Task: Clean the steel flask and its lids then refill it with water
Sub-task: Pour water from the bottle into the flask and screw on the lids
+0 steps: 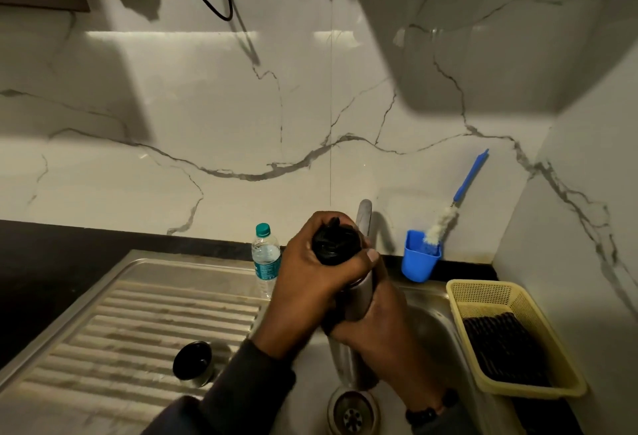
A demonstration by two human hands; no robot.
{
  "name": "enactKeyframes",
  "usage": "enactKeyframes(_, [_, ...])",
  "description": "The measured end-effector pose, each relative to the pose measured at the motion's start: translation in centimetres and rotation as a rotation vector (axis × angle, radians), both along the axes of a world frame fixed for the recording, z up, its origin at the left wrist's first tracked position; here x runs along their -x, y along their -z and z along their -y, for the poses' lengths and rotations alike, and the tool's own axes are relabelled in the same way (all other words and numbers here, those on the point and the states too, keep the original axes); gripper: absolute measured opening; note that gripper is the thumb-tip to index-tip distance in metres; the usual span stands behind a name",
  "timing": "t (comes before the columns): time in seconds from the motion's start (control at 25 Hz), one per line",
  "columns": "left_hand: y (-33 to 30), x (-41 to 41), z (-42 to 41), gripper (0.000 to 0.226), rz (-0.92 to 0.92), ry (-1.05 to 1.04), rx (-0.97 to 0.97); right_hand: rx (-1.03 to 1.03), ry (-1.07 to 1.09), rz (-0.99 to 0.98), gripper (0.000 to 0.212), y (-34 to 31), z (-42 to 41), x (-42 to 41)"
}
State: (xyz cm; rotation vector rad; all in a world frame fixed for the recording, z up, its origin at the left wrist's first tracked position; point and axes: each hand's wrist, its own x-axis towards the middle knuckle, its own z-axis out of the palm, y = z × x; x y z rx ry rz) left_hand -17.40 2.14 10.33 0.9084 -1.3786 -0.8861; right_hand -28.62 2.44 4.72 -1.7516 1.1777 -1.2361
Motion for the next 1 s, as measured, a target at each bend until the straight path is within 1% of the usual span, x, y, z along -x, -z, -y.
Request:
enactKeyframes(0.08, [-0.7, -1.5, 0.6, 0.027, 0.047, 0.279, 0.017, -0.077, -0.142, 0.031, 0.068, -0.9, -0.3, 0.7])
enactKeyframes(0.16, [-1.2, -3.0, 1.4, 0.029, 0.037, 0.553, -0.008, -0.126, -0.246, 0.049, 0.064, -1.6, -0.8, 1.0])
enactKeyframes(0.2, [-1.4, -3.5, 1.7, 0.030, 0.025, 0.654, -0.026, -0.149, -0.277, 0.052, 0.063, -2.0, -0.9, 1.0])
enactKeyframes(0.24, [-1.4, -3.7, 1.8, 0.032, 0.002, 0.700, -0.041, -0.161, -0.291, 0.050, 0.063, -2.1, -0.9, 0.9])
enactKeyframes(0.28, [-1.3, -3.6, 1.7, 0.032, -0.028, 0.666, -0.057, -0.162, -0.279, 0.054, 0.064, -2.3, -0.8, 0.7])
enactKeyframes(0.32, [-1.1, -3.1, 1.5, 0.033, -0.047, 0.546, -0.079, -0.151, -0.234, 0.064, 0.065, -2.1, -0.5, 0.3])
enactKeyframes(0.44, [-0.1, -0.3, 0.8, 0.048, -0.029, -0.064, -0.130, -0.058, 0.015, 0.089, 0.066, -0.9, 0.3, -1.3])
enactKeyframes(0.48, [0.3, 0.4, 0.5, 0.048, -0.046, -0.184, -0.138, -0.015, 0.053, 0.094, 0.063, -0.5, 0.4, -1.7])
enactKeyframes(0.52, [0.7, 0.6, 0.5, 0.042, -0.061, -0.229, -0.137, 0.015, 0.063, 0.087, 0.063, -0.3, 0.3, -2.0])
enactKeyframes(0.6, [0.8, 0.2, 0.7, 0.030, -0.049, -0.199, -0.123, 0.019, 0.043, 0.023, 0.077, -0.4, 0.1, -1.9])
enactKeyframes(0.68, [0.6, -0.6, 0.9, 0.028, -0.036, -0.086, -0.114, -0.015, 0.007, -0.015, 0.085, -0.6, 0.0, -1.3])
enactKeyframes(0.84, [0.1, -1.5, 0.9, 0.032, 0.052, 0.031, -0.091, -0.064, -0.024, 0.001, 0.083, -0.6, 0.1, -1.0])
enactKeyframes(0.92, [0.1, -1.8, 0.7, 0.041, -0.003, 0.094, -0.087, -0.084, -0.011, 0.051, 0.077, -0.6, 0.3, -0.9])
enactKeyframes(1.0, [0.1, -2.5, 0.7, 0.040, -0.058, 0.097, -0.061, -0.129, -0.001, 0.115, 0.070, -0.6, 0.3, -0.7])
